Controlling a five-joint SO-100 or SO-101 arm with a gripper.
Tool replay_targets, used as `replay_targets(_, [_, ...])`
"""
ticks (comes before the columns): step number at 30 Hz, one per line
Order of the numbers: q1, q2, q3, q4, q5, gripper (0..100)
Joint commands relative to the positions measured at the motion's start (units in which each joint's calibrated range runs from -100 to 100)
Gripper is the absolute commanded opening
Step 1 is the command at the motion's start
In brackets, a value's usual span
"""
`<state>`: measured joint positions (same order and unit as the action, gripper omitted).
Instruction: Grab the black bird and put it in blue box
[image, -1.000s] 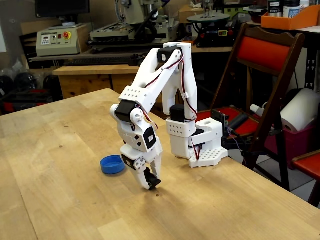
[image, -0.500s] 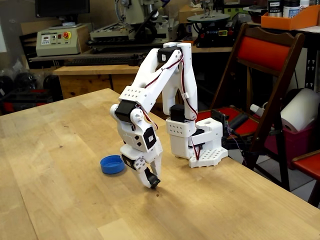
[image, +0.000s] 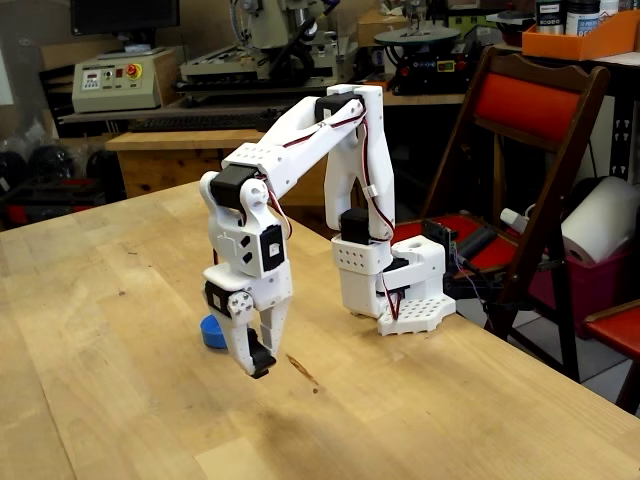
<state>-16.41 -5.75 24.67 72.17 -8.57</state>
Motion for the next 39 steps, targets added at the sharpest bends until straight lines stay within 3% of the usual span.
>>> replay_targets(1, [5.82,-0.71,-4.05,-0.31,0.05,3])
replay_targets(13, [19.37,-0.71,-11.22,0.24,5.18,3])
replay_targets(24, [26.41,-0.88,-11.48,0.64,5.08,3])
replay_targets(39, [27.97,-0.80,-11.57,8.15,5.03,3])
